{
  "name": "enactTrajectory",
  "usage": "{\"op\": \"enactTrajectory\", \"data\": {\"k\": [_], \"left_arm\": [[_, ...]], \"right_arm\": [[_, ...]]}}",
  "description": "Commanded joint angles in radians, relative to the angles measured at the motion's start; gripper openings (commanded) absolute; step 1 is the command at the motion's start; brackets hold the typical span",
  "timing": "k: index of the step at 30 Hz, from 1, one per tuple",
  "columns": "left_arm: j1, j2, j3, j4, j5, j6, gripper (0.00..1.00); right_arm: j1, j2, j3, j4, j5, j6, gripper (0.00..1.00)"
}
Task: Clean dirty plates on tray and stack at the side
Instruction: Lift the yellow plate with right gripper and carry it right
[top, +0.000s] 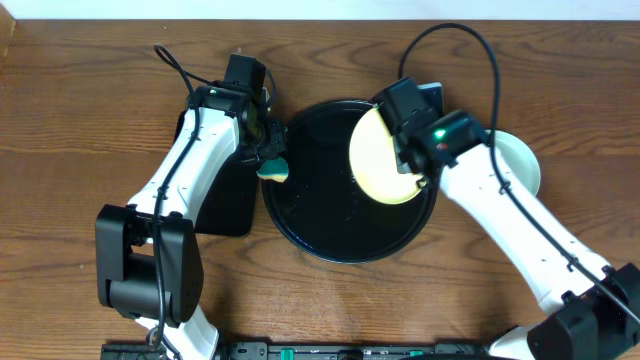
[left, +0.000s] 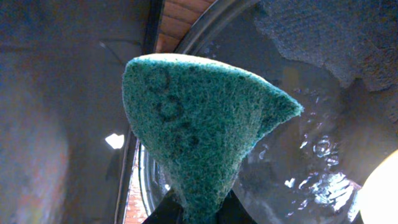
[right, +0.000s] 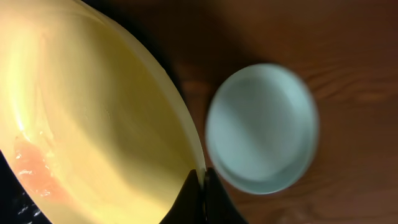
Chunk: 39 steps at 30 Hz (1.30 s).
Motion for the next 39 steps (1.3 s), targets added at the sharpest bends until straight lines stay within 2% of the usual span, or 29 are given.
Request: {"op": "enactTrajectory", "data": {"k": [1, 8, 15, 25, 29, 36, 39], "left_arm": [[0.001, -0.001, -0.008, -0.003, -0.014, 0.006, 0.07], [0.001, -0.001, -0.008, -0.003, -0.014, 0.006, 0.08], [0.001, -0.001, -0.008, -0.003, -0.014, 0.006, 0.07], [0.001, -0.001, -0.008, -0.003, -0.014, 0.006, 0.07], [0.001, -0.001, -0.008, -0.003, -0.014, 0.005, 0.07], [0.001, -0.001, -0.008, -0.003, -0.014, 0.006, 0.08], [0.001, -0.001, -0.008, -0.004, -0.014, 0.006, 0.07]], "right_arm": [[0.074, -0.024, 0.005, -0.006, 0.283, 0.045, 0.01], [0.222, -0.024, 0.005, -0.016, 0.568, 0.064, 0.01], [0.301, -0.024, 0.005, -0.015, 0.771, 0.064, 0.01], [0.301, -0.024, 0.004, -0.024, 0.78, 0.108, 0.01], [0.267, -0.024, 0.004, -0.035, 0.61, 0.107, 0.01], [0.067, -0.023, 0.004, -0.039, 0.046, 0.1, 0.01], [-0.052, -0.023, 0.004, -0.018, -0.203, 0.024, 0.01]]}}
